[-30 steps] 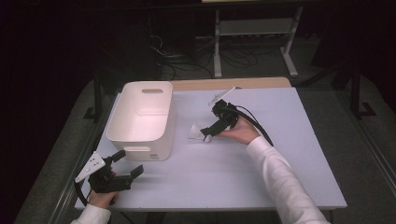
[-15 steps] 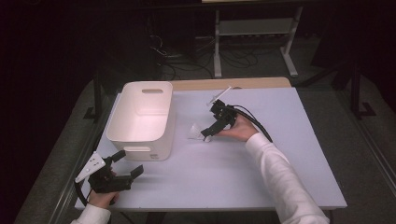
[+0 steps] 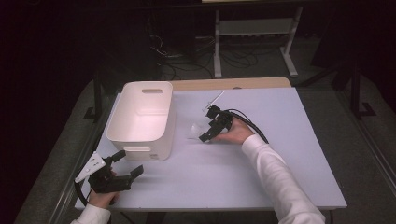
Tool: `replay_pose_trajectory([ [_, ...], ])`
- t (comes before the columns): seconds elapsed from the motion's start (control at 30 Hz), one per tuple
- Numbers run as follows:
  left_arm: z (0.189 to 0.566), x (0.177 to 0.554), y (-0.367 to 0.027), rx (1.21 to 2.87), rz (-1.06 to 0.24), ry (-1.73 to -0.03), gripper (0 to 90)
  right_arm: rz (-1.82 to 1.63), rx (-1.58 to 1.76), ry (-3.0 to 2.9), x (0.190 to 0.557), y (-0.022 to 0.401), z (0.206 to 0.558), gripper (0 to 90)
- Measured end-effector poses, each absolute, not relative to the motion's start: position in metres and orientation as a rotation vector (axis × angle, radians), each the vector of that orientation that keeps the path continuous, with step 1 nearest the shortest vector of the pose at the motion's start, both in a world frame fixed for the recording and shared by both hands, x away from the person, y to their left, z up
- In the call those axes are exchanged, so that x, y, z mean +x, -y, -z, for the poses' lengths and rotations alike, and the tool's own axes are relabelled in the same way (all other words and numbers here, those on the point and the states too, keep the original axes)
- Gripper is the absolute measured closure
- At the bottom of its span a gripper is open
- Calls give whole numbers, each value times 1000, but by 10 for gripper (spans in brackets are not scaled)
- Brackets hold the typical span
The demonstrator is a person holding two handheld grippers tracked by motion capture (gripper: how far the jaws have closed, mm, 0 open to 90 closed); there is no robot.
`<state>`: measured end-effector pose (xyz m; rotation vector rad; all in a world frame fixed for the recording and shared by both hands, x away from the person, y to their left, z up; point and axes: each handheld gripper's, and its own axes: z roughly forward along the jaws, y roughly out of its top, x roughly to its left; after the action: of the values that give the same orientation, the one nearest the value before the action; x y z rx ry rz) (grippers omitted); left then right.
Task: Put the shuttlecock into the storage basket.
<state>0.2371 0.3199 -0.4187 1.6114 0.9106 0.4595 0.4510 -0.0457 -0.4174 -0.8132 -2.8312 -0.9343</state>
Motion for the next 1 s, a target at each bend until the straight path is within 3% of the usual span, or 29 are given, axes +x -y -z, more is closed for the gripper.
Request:
replay_pose_trajectory([
  [0.3, 418, 237, -320, 1613, -461, -909, 15, 880, -782, 2862, 449, 39, 424, 219],
  [0.73, 418, 237, -320, 1612, -456, -906, 15, 800, -822, 2882, 445, 38, 428, 629],
  [1.0, 419, 237, -320, 1611, -452, -906, 15, 831, -802, 2870, 440, 39, 426, 637],
])
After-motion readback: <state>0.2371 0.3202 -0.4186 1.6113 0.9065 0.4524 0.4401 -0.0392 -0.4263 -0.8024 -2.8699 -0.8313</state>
